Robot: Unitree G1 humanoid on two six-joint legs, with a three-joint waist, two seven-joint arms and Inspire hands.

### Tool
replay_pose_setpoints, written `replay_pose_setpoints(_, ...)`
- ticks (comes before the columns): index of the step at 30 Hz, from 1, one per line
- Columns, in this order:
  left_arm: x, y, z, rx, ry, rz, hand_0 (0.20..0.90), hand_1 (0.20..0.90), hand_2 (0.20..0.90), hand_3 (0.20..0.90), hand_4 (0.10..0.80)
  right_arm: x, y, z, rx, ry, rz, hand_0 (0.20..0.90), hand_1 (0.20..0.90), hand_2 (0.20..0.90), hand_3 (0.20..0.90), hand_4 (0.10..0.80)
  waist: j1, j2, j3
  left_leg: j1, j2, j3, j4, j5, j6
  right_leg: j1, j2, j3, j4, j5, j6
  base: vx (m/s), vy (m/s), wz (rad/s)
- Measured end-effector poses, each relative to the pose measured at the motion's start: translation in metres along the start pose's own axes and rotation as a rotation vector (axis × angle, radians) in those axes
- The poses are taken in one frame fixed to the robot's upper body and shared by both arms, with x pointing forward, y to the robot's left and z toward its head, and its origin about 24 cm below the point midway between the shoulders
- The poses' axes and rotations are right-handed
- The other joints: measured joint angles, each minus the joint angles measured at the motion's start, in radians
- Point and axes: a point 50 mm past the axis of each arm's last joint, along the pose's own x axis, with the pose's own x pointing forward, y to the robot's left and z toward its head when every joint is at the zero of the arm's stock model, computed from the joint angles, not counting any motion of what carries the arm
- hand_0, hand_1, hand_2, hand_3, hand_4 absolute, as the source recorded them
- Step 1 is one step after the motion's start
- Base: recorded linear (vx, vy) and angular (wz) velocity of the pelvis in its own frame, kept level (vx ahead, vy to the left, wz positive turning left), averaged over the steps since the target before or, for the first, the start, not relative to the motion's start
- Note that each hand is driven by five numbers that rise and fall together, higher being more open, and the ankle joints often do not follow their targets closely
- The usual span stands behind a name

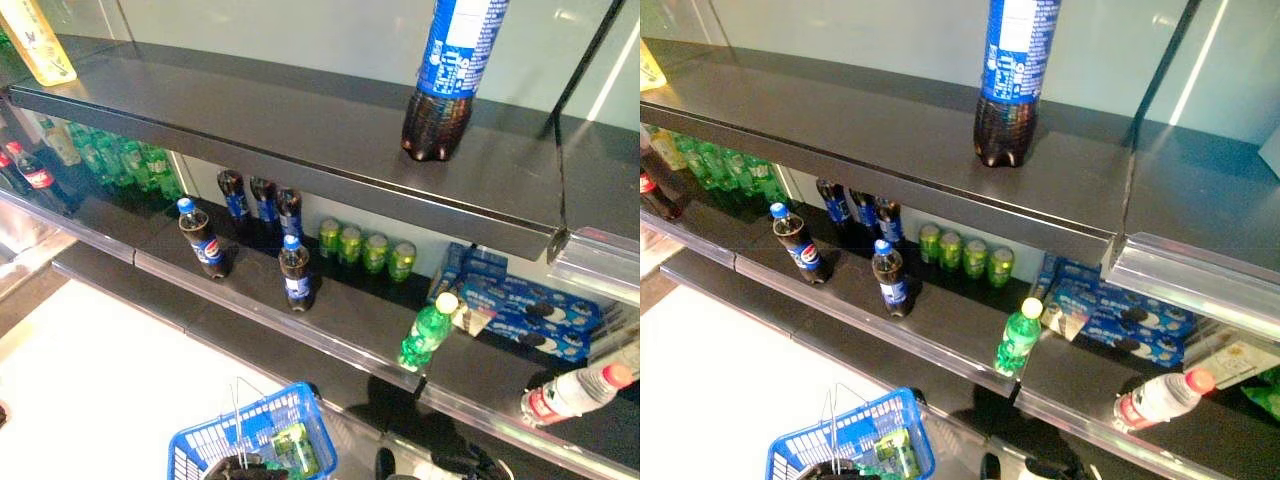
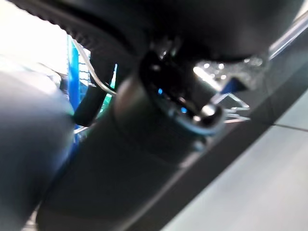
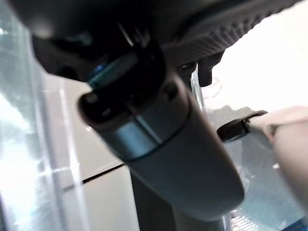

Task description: Pick up the drink and place into the basket.

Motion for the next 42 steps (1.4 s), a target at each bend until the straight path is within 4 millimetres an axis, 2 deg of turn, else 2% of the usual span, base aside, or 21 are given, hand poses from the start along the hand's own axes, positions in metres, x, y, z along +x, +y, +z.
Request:
replay_pose_setpoints(1,0.002,-0.005,0.004,0.003,-0.016,-0.028,0.300,0.300,0.300,0.200,0.100,0.001,-0.004,0.008,-0.002,-0.029,-0.006,0.900,0.900,0.900,0.900,0.800,-0.005,0.028,0.000,0.011,0.011,-0.007,-0.051,-0.006,-0.006,-0.015,0.016,0.001,0.004,0.011,0.012,-0.103,0.065,-0.75)
replay_pose_setpoints(2,0.002,-0.005,0.007,0.007,-0.019,-0.030,0.300,0.300,0.300,0.200,0.100,0.002,-0.002,0.015,0.007,-0.050,-0.001,0.900,0.900,0.900,0.900,0.800,0.004,0.022,0.009,0.030,0.001,0.004,-0.079,-0.003,-0.012,-0.046,0.012,0.023,0.016,0.004,0.022,-0.161,0.021,-1.14)
replay_pose_setpoints(3,0.002,0.000,0.007,0.014,-0.018,-0.019,0.300,0.300,0.300,0.200,0.100,0.003,0.003,0.020,0.014,-0.072,0.019,0.900,0.900,0.900,0.900,0.800,0.004,0.002,0.015,0.030,-0.017,0.051,-0.085,0.004,-0.002,-0.083,-0.008,0.016,0.026,0.003,0.024,-0.199,-0.001,-1.24)
replay_pose_setpoints(5,0.000,0.009,0.009,0.025,-0.021,0.004,0.300,0.300,0.300,0.200,0.100,0.003,0.007,0.021,0.019,-0.078,0.047,0.900,0.900,0.900,0.900,0.800,0.008,-0.025,0.027,0.026,-0.031,0.086,-0.077,0.000,0.011,-0.100,-0.040,-0.033,0.023,-0.007,0.024,-0.180,-0.004,-0.98)
replay_pose_setpoints(7,-0.003,0.026,0.010,0.044,-0.019,0.047,0.300,0.300,0.300,0.200,0.100,-0.001,0.001,-0.001,0.036,-0.015,0.040,0.900,0.900,0.900,0.900,0.800,0.001,-0.030,0.034,0.029,0.002,0.135,-0.085,0.005,0.019,-0.120,-0.049,-0.120,0.049,-0.038,0.027,-0.209,-0.045,-0.67)
replay_pose_setpoints(10,-0.010,0.047,0.007,0.054,0.000,0.105,0.300,0.300,0.300,0.200,0.100,-0.008,-0.012,-0.032,0.031,0.078,0.016,0.900,0.900,0.900,0.900,0.800,0.007,-0.032,0.035,0.049,0.057,0.176,-0.097,0.007,0.017,-0.114,-0.052,-0.120,0.198,-0.076,0.046,-0.285,-0.047,-0.48)
replay_pose_setpoints(12,-0.013,0.054,0.002,0.047,0.024,0.129,0.300,0.300,0.300,0.200,0.100,-0.010,-0.015,-0.040,0.027,0.098,0.010,0.900,0.900,0.900,0.900,0.800,0.007,-0.033,0.034,0.063,0.073,0.189,-0.100,0.004,0.012,-0.079,-0.067,-0.121,0.275,-0.091,0.023,-0.249,-0.130,-0.37)
replay_pose_setpoints(14,-0.014,0.055,0.000,0.047,0.030,0.132,0.300,0.300,0.300,0.200,0.100,-0.010,-0.014,-0.039,0.027,0.097,0.012,0.900,0.900,0.900,0.900,0.800,0.011,-0.036,0.033,0.064,0.072,0.189,-0.100,0.000,0.002,-0.059,-0.060,-0.115,0.260,-0.099,0.036,-0.104,-0.144,-0.45)
replay_pose_setpoints(17,-0.014,0.049,-0.009,0.034,0.053,0.116,0.300,0.300,0.300,0.200,0.100,-0.004,-0.002,-0.018,0.015,0.032,0.048,0.900,0.900,0.900,0.900,0.800,0.043,-0.030,0.024,0.059,0.080,0.172,-0.095,-0.010,-0.020,-0.037,-0.014,-0.100,0.101,-0.048,0.032,-0.135,-0.284,-0.96)
replay_pose_setpoints(18,-0.013,0.046,-0.008,0.030,0.055,0.111,0.300,0.300,0.300,0.200,0.100,-0.002,0.002,-0.009,0.011,0.010,0.061,0.900,0.900,0.900,0.900,0.800,0.056,-0.015,0.027,0.058,0.097,0.171,-0.093,-0.022,-0.045,-0.030,-0.007,-0.107,0.056,-0.043,0.028,-0.113,-0.316,-0.71)
replay_pose_setpoints(19,-0.011,0.043,-0.007,0.029,0.060,0.119,0.300,0.300,0.300,0.200,0.100,-0.001,0.007,-0.006,0.011,0.003,0.073,0.900,0.900,0.900,0.900,0.800,0.057,0.007,0.027,0.059,0.126,0.191,-0.097,-0.013,-0.058,-0.024,0.001,-0.154,0.051,-0.065,0.002,-0.071,-0.225,-0.41)
replay_pose_setpoints(20,-0.010,0.042,-0.005,0.034,0.050,0.112,0.300,0.300,0.300,0.200,0.100,-0.002,0.008,-0.009,0.006,0.015,0.077,0.900,0.900,0.900,0.900,0.800,0.057,0.022,0.018,0.060,0.157,0.216,-0.102,-0.004,-0.074,-0.026,-0.001,-0.180,0.103,-0.096,0.004,-0.074,-0.218,-0.08)
replay_pose_setpoints(22,-0.011,0.044,-0.002,0.037,0.037,0.115,0.300,0.300,0.300,0.200,0.100,-0.003,0.006,-0.015,0.001,0.043,0.073,0.900,0.900,0.900,0.900,0.800,0.060,0.010,-0.004,0.063,0.172,0.211,-0.125,0.013,-0.103,-0.021,-0.034,-0.171,0.166,-0.118,0.036,-0.096,-0.215,-0.02)
replay_pose_setpoints(23,-0.012,0.046,-0.005,0.027,0.048,0.128,0.300,0.300,0.300,0.200,0.100,-0.003,0.004,-0.015,0.003,0.052,0.062,0.900,0.900,0.900,0.900,0.800,0.060,0.004,-0.018,0.077,0.183,0.210,-0.154,0.034,-0.120,0.010,-0.020,-0.170,0.112,-0.105,0.073,-0.080,-0.120,-0.11)
replay_pose_setpoints(25,-0.012,0.039,-0.012,0.017,0.062,0.112,0.300,0.300,0.300,0.200,0.100,-0.002,-0.002,-0.012,0.001,0.037,0.035,0.900,0.900,0.900,0.900,0.800,0.056,0.019,-0.017,0.077,0.203,0.210,-0.164,0.072,-0.113,0.048,0.006,-0.172,0.035,-0.069,0.045,-0.055,-0.029,-0.10)
replay_pose_setpoints(27,-0.010,0.027,-0.016,0.005,0.067,0.082,0.300,0.300,0.300,0.200,0.100,-0.003,-0.014,-0.012,-0.007,0.039,-0.001,0.900,0.900,0.900,0.900,0.800,0.056,0.045,-0.030,0.077,0.215,0.212,-0.177,0.074,-0.111,0.064,0.022,-0.179,0.000,-0.053,0.039,-0.052,-0.004,0.02)
replay_pose_setpoints(28,-0.009,0.023,-0.017,0.001,0.069,0.072,0.300,0.300,0.300,0.200,0.100,-0.003,-0.018,-0.013,-0.008,0.041,-0.013,0.900,0.900,0.900,0.900,0.800,0.054,0.054,-0.035,0.079,0.218,0.212,-0.183,0.074,-0.111,0.064,0.025,-0.183,0.000,-0.053,0.038,-0.058,0.000,0.27)
replay_pose_setpoints(29,-0.007,0.009,-0.020,0.000,0.075,0.032,0.300,0.300,0.300,0.200,0.100,-0.006,-0.032,-0.018,-0.012,0.057,-0.053,0.900,0.900,0.900,0.900,0.800,0.044,0.075,-0.048,0.078,0.220,0.212,-0.202,0.080,-0.131,0.065,0.026,-0.201,0.000,-0.051,0.042,-0.058,0.005,0.25)
replay_pose_setpoints(31,-0.006,0.008,-0.019,0.006,0.069,0.032,0.300,0.300,0.300,0.200,0.100,-0.007,-0.033,-0.023,-0.011,0.073,-0.058,0.900,0.900,0.900,0.900,0.800,0.040,0.069,-0.046,0.078,0.210,0.211,-0.205,0.079,-0.151,0.064,0.019,-0.201,-0.001,-0.046,0.046,-0.056,0.016,0.13)
replay_pose_setpoints(38,-0.006,0.009,-0.015,0.056,0.063,0.011,0.300,0.300,0.300,0.200,0.100,-0.011,-0.024,-0.041,-0.001,0.115,-0.031,0.900,0.900,0.900,0.900,0.800,0.028,0.052,-0.043,0.076,0.181,0.200,-0.215,0.085,-0.124,0.059,-0.016,-0.197,0.000,-0.040,0.055,-0.081,-0.078,0.02)
replay_pose_setpoints(42,-0.002,0.004,-0.006,0.061,0.040,0.001,0.300,0.300,0.300,0.200,0.100,-0.006,-0.016,-0.024,-0.008,0.073,-0.004,0.900,0.900,0.900,0.900,0.800,0.027,0.078,-0.008,0.034,0.188,0.139,-0.162,0.084,-0.121,0.038,-0.015,-0.207,0.039,-0.054,0.051,-0.191,-0.145,0.12)
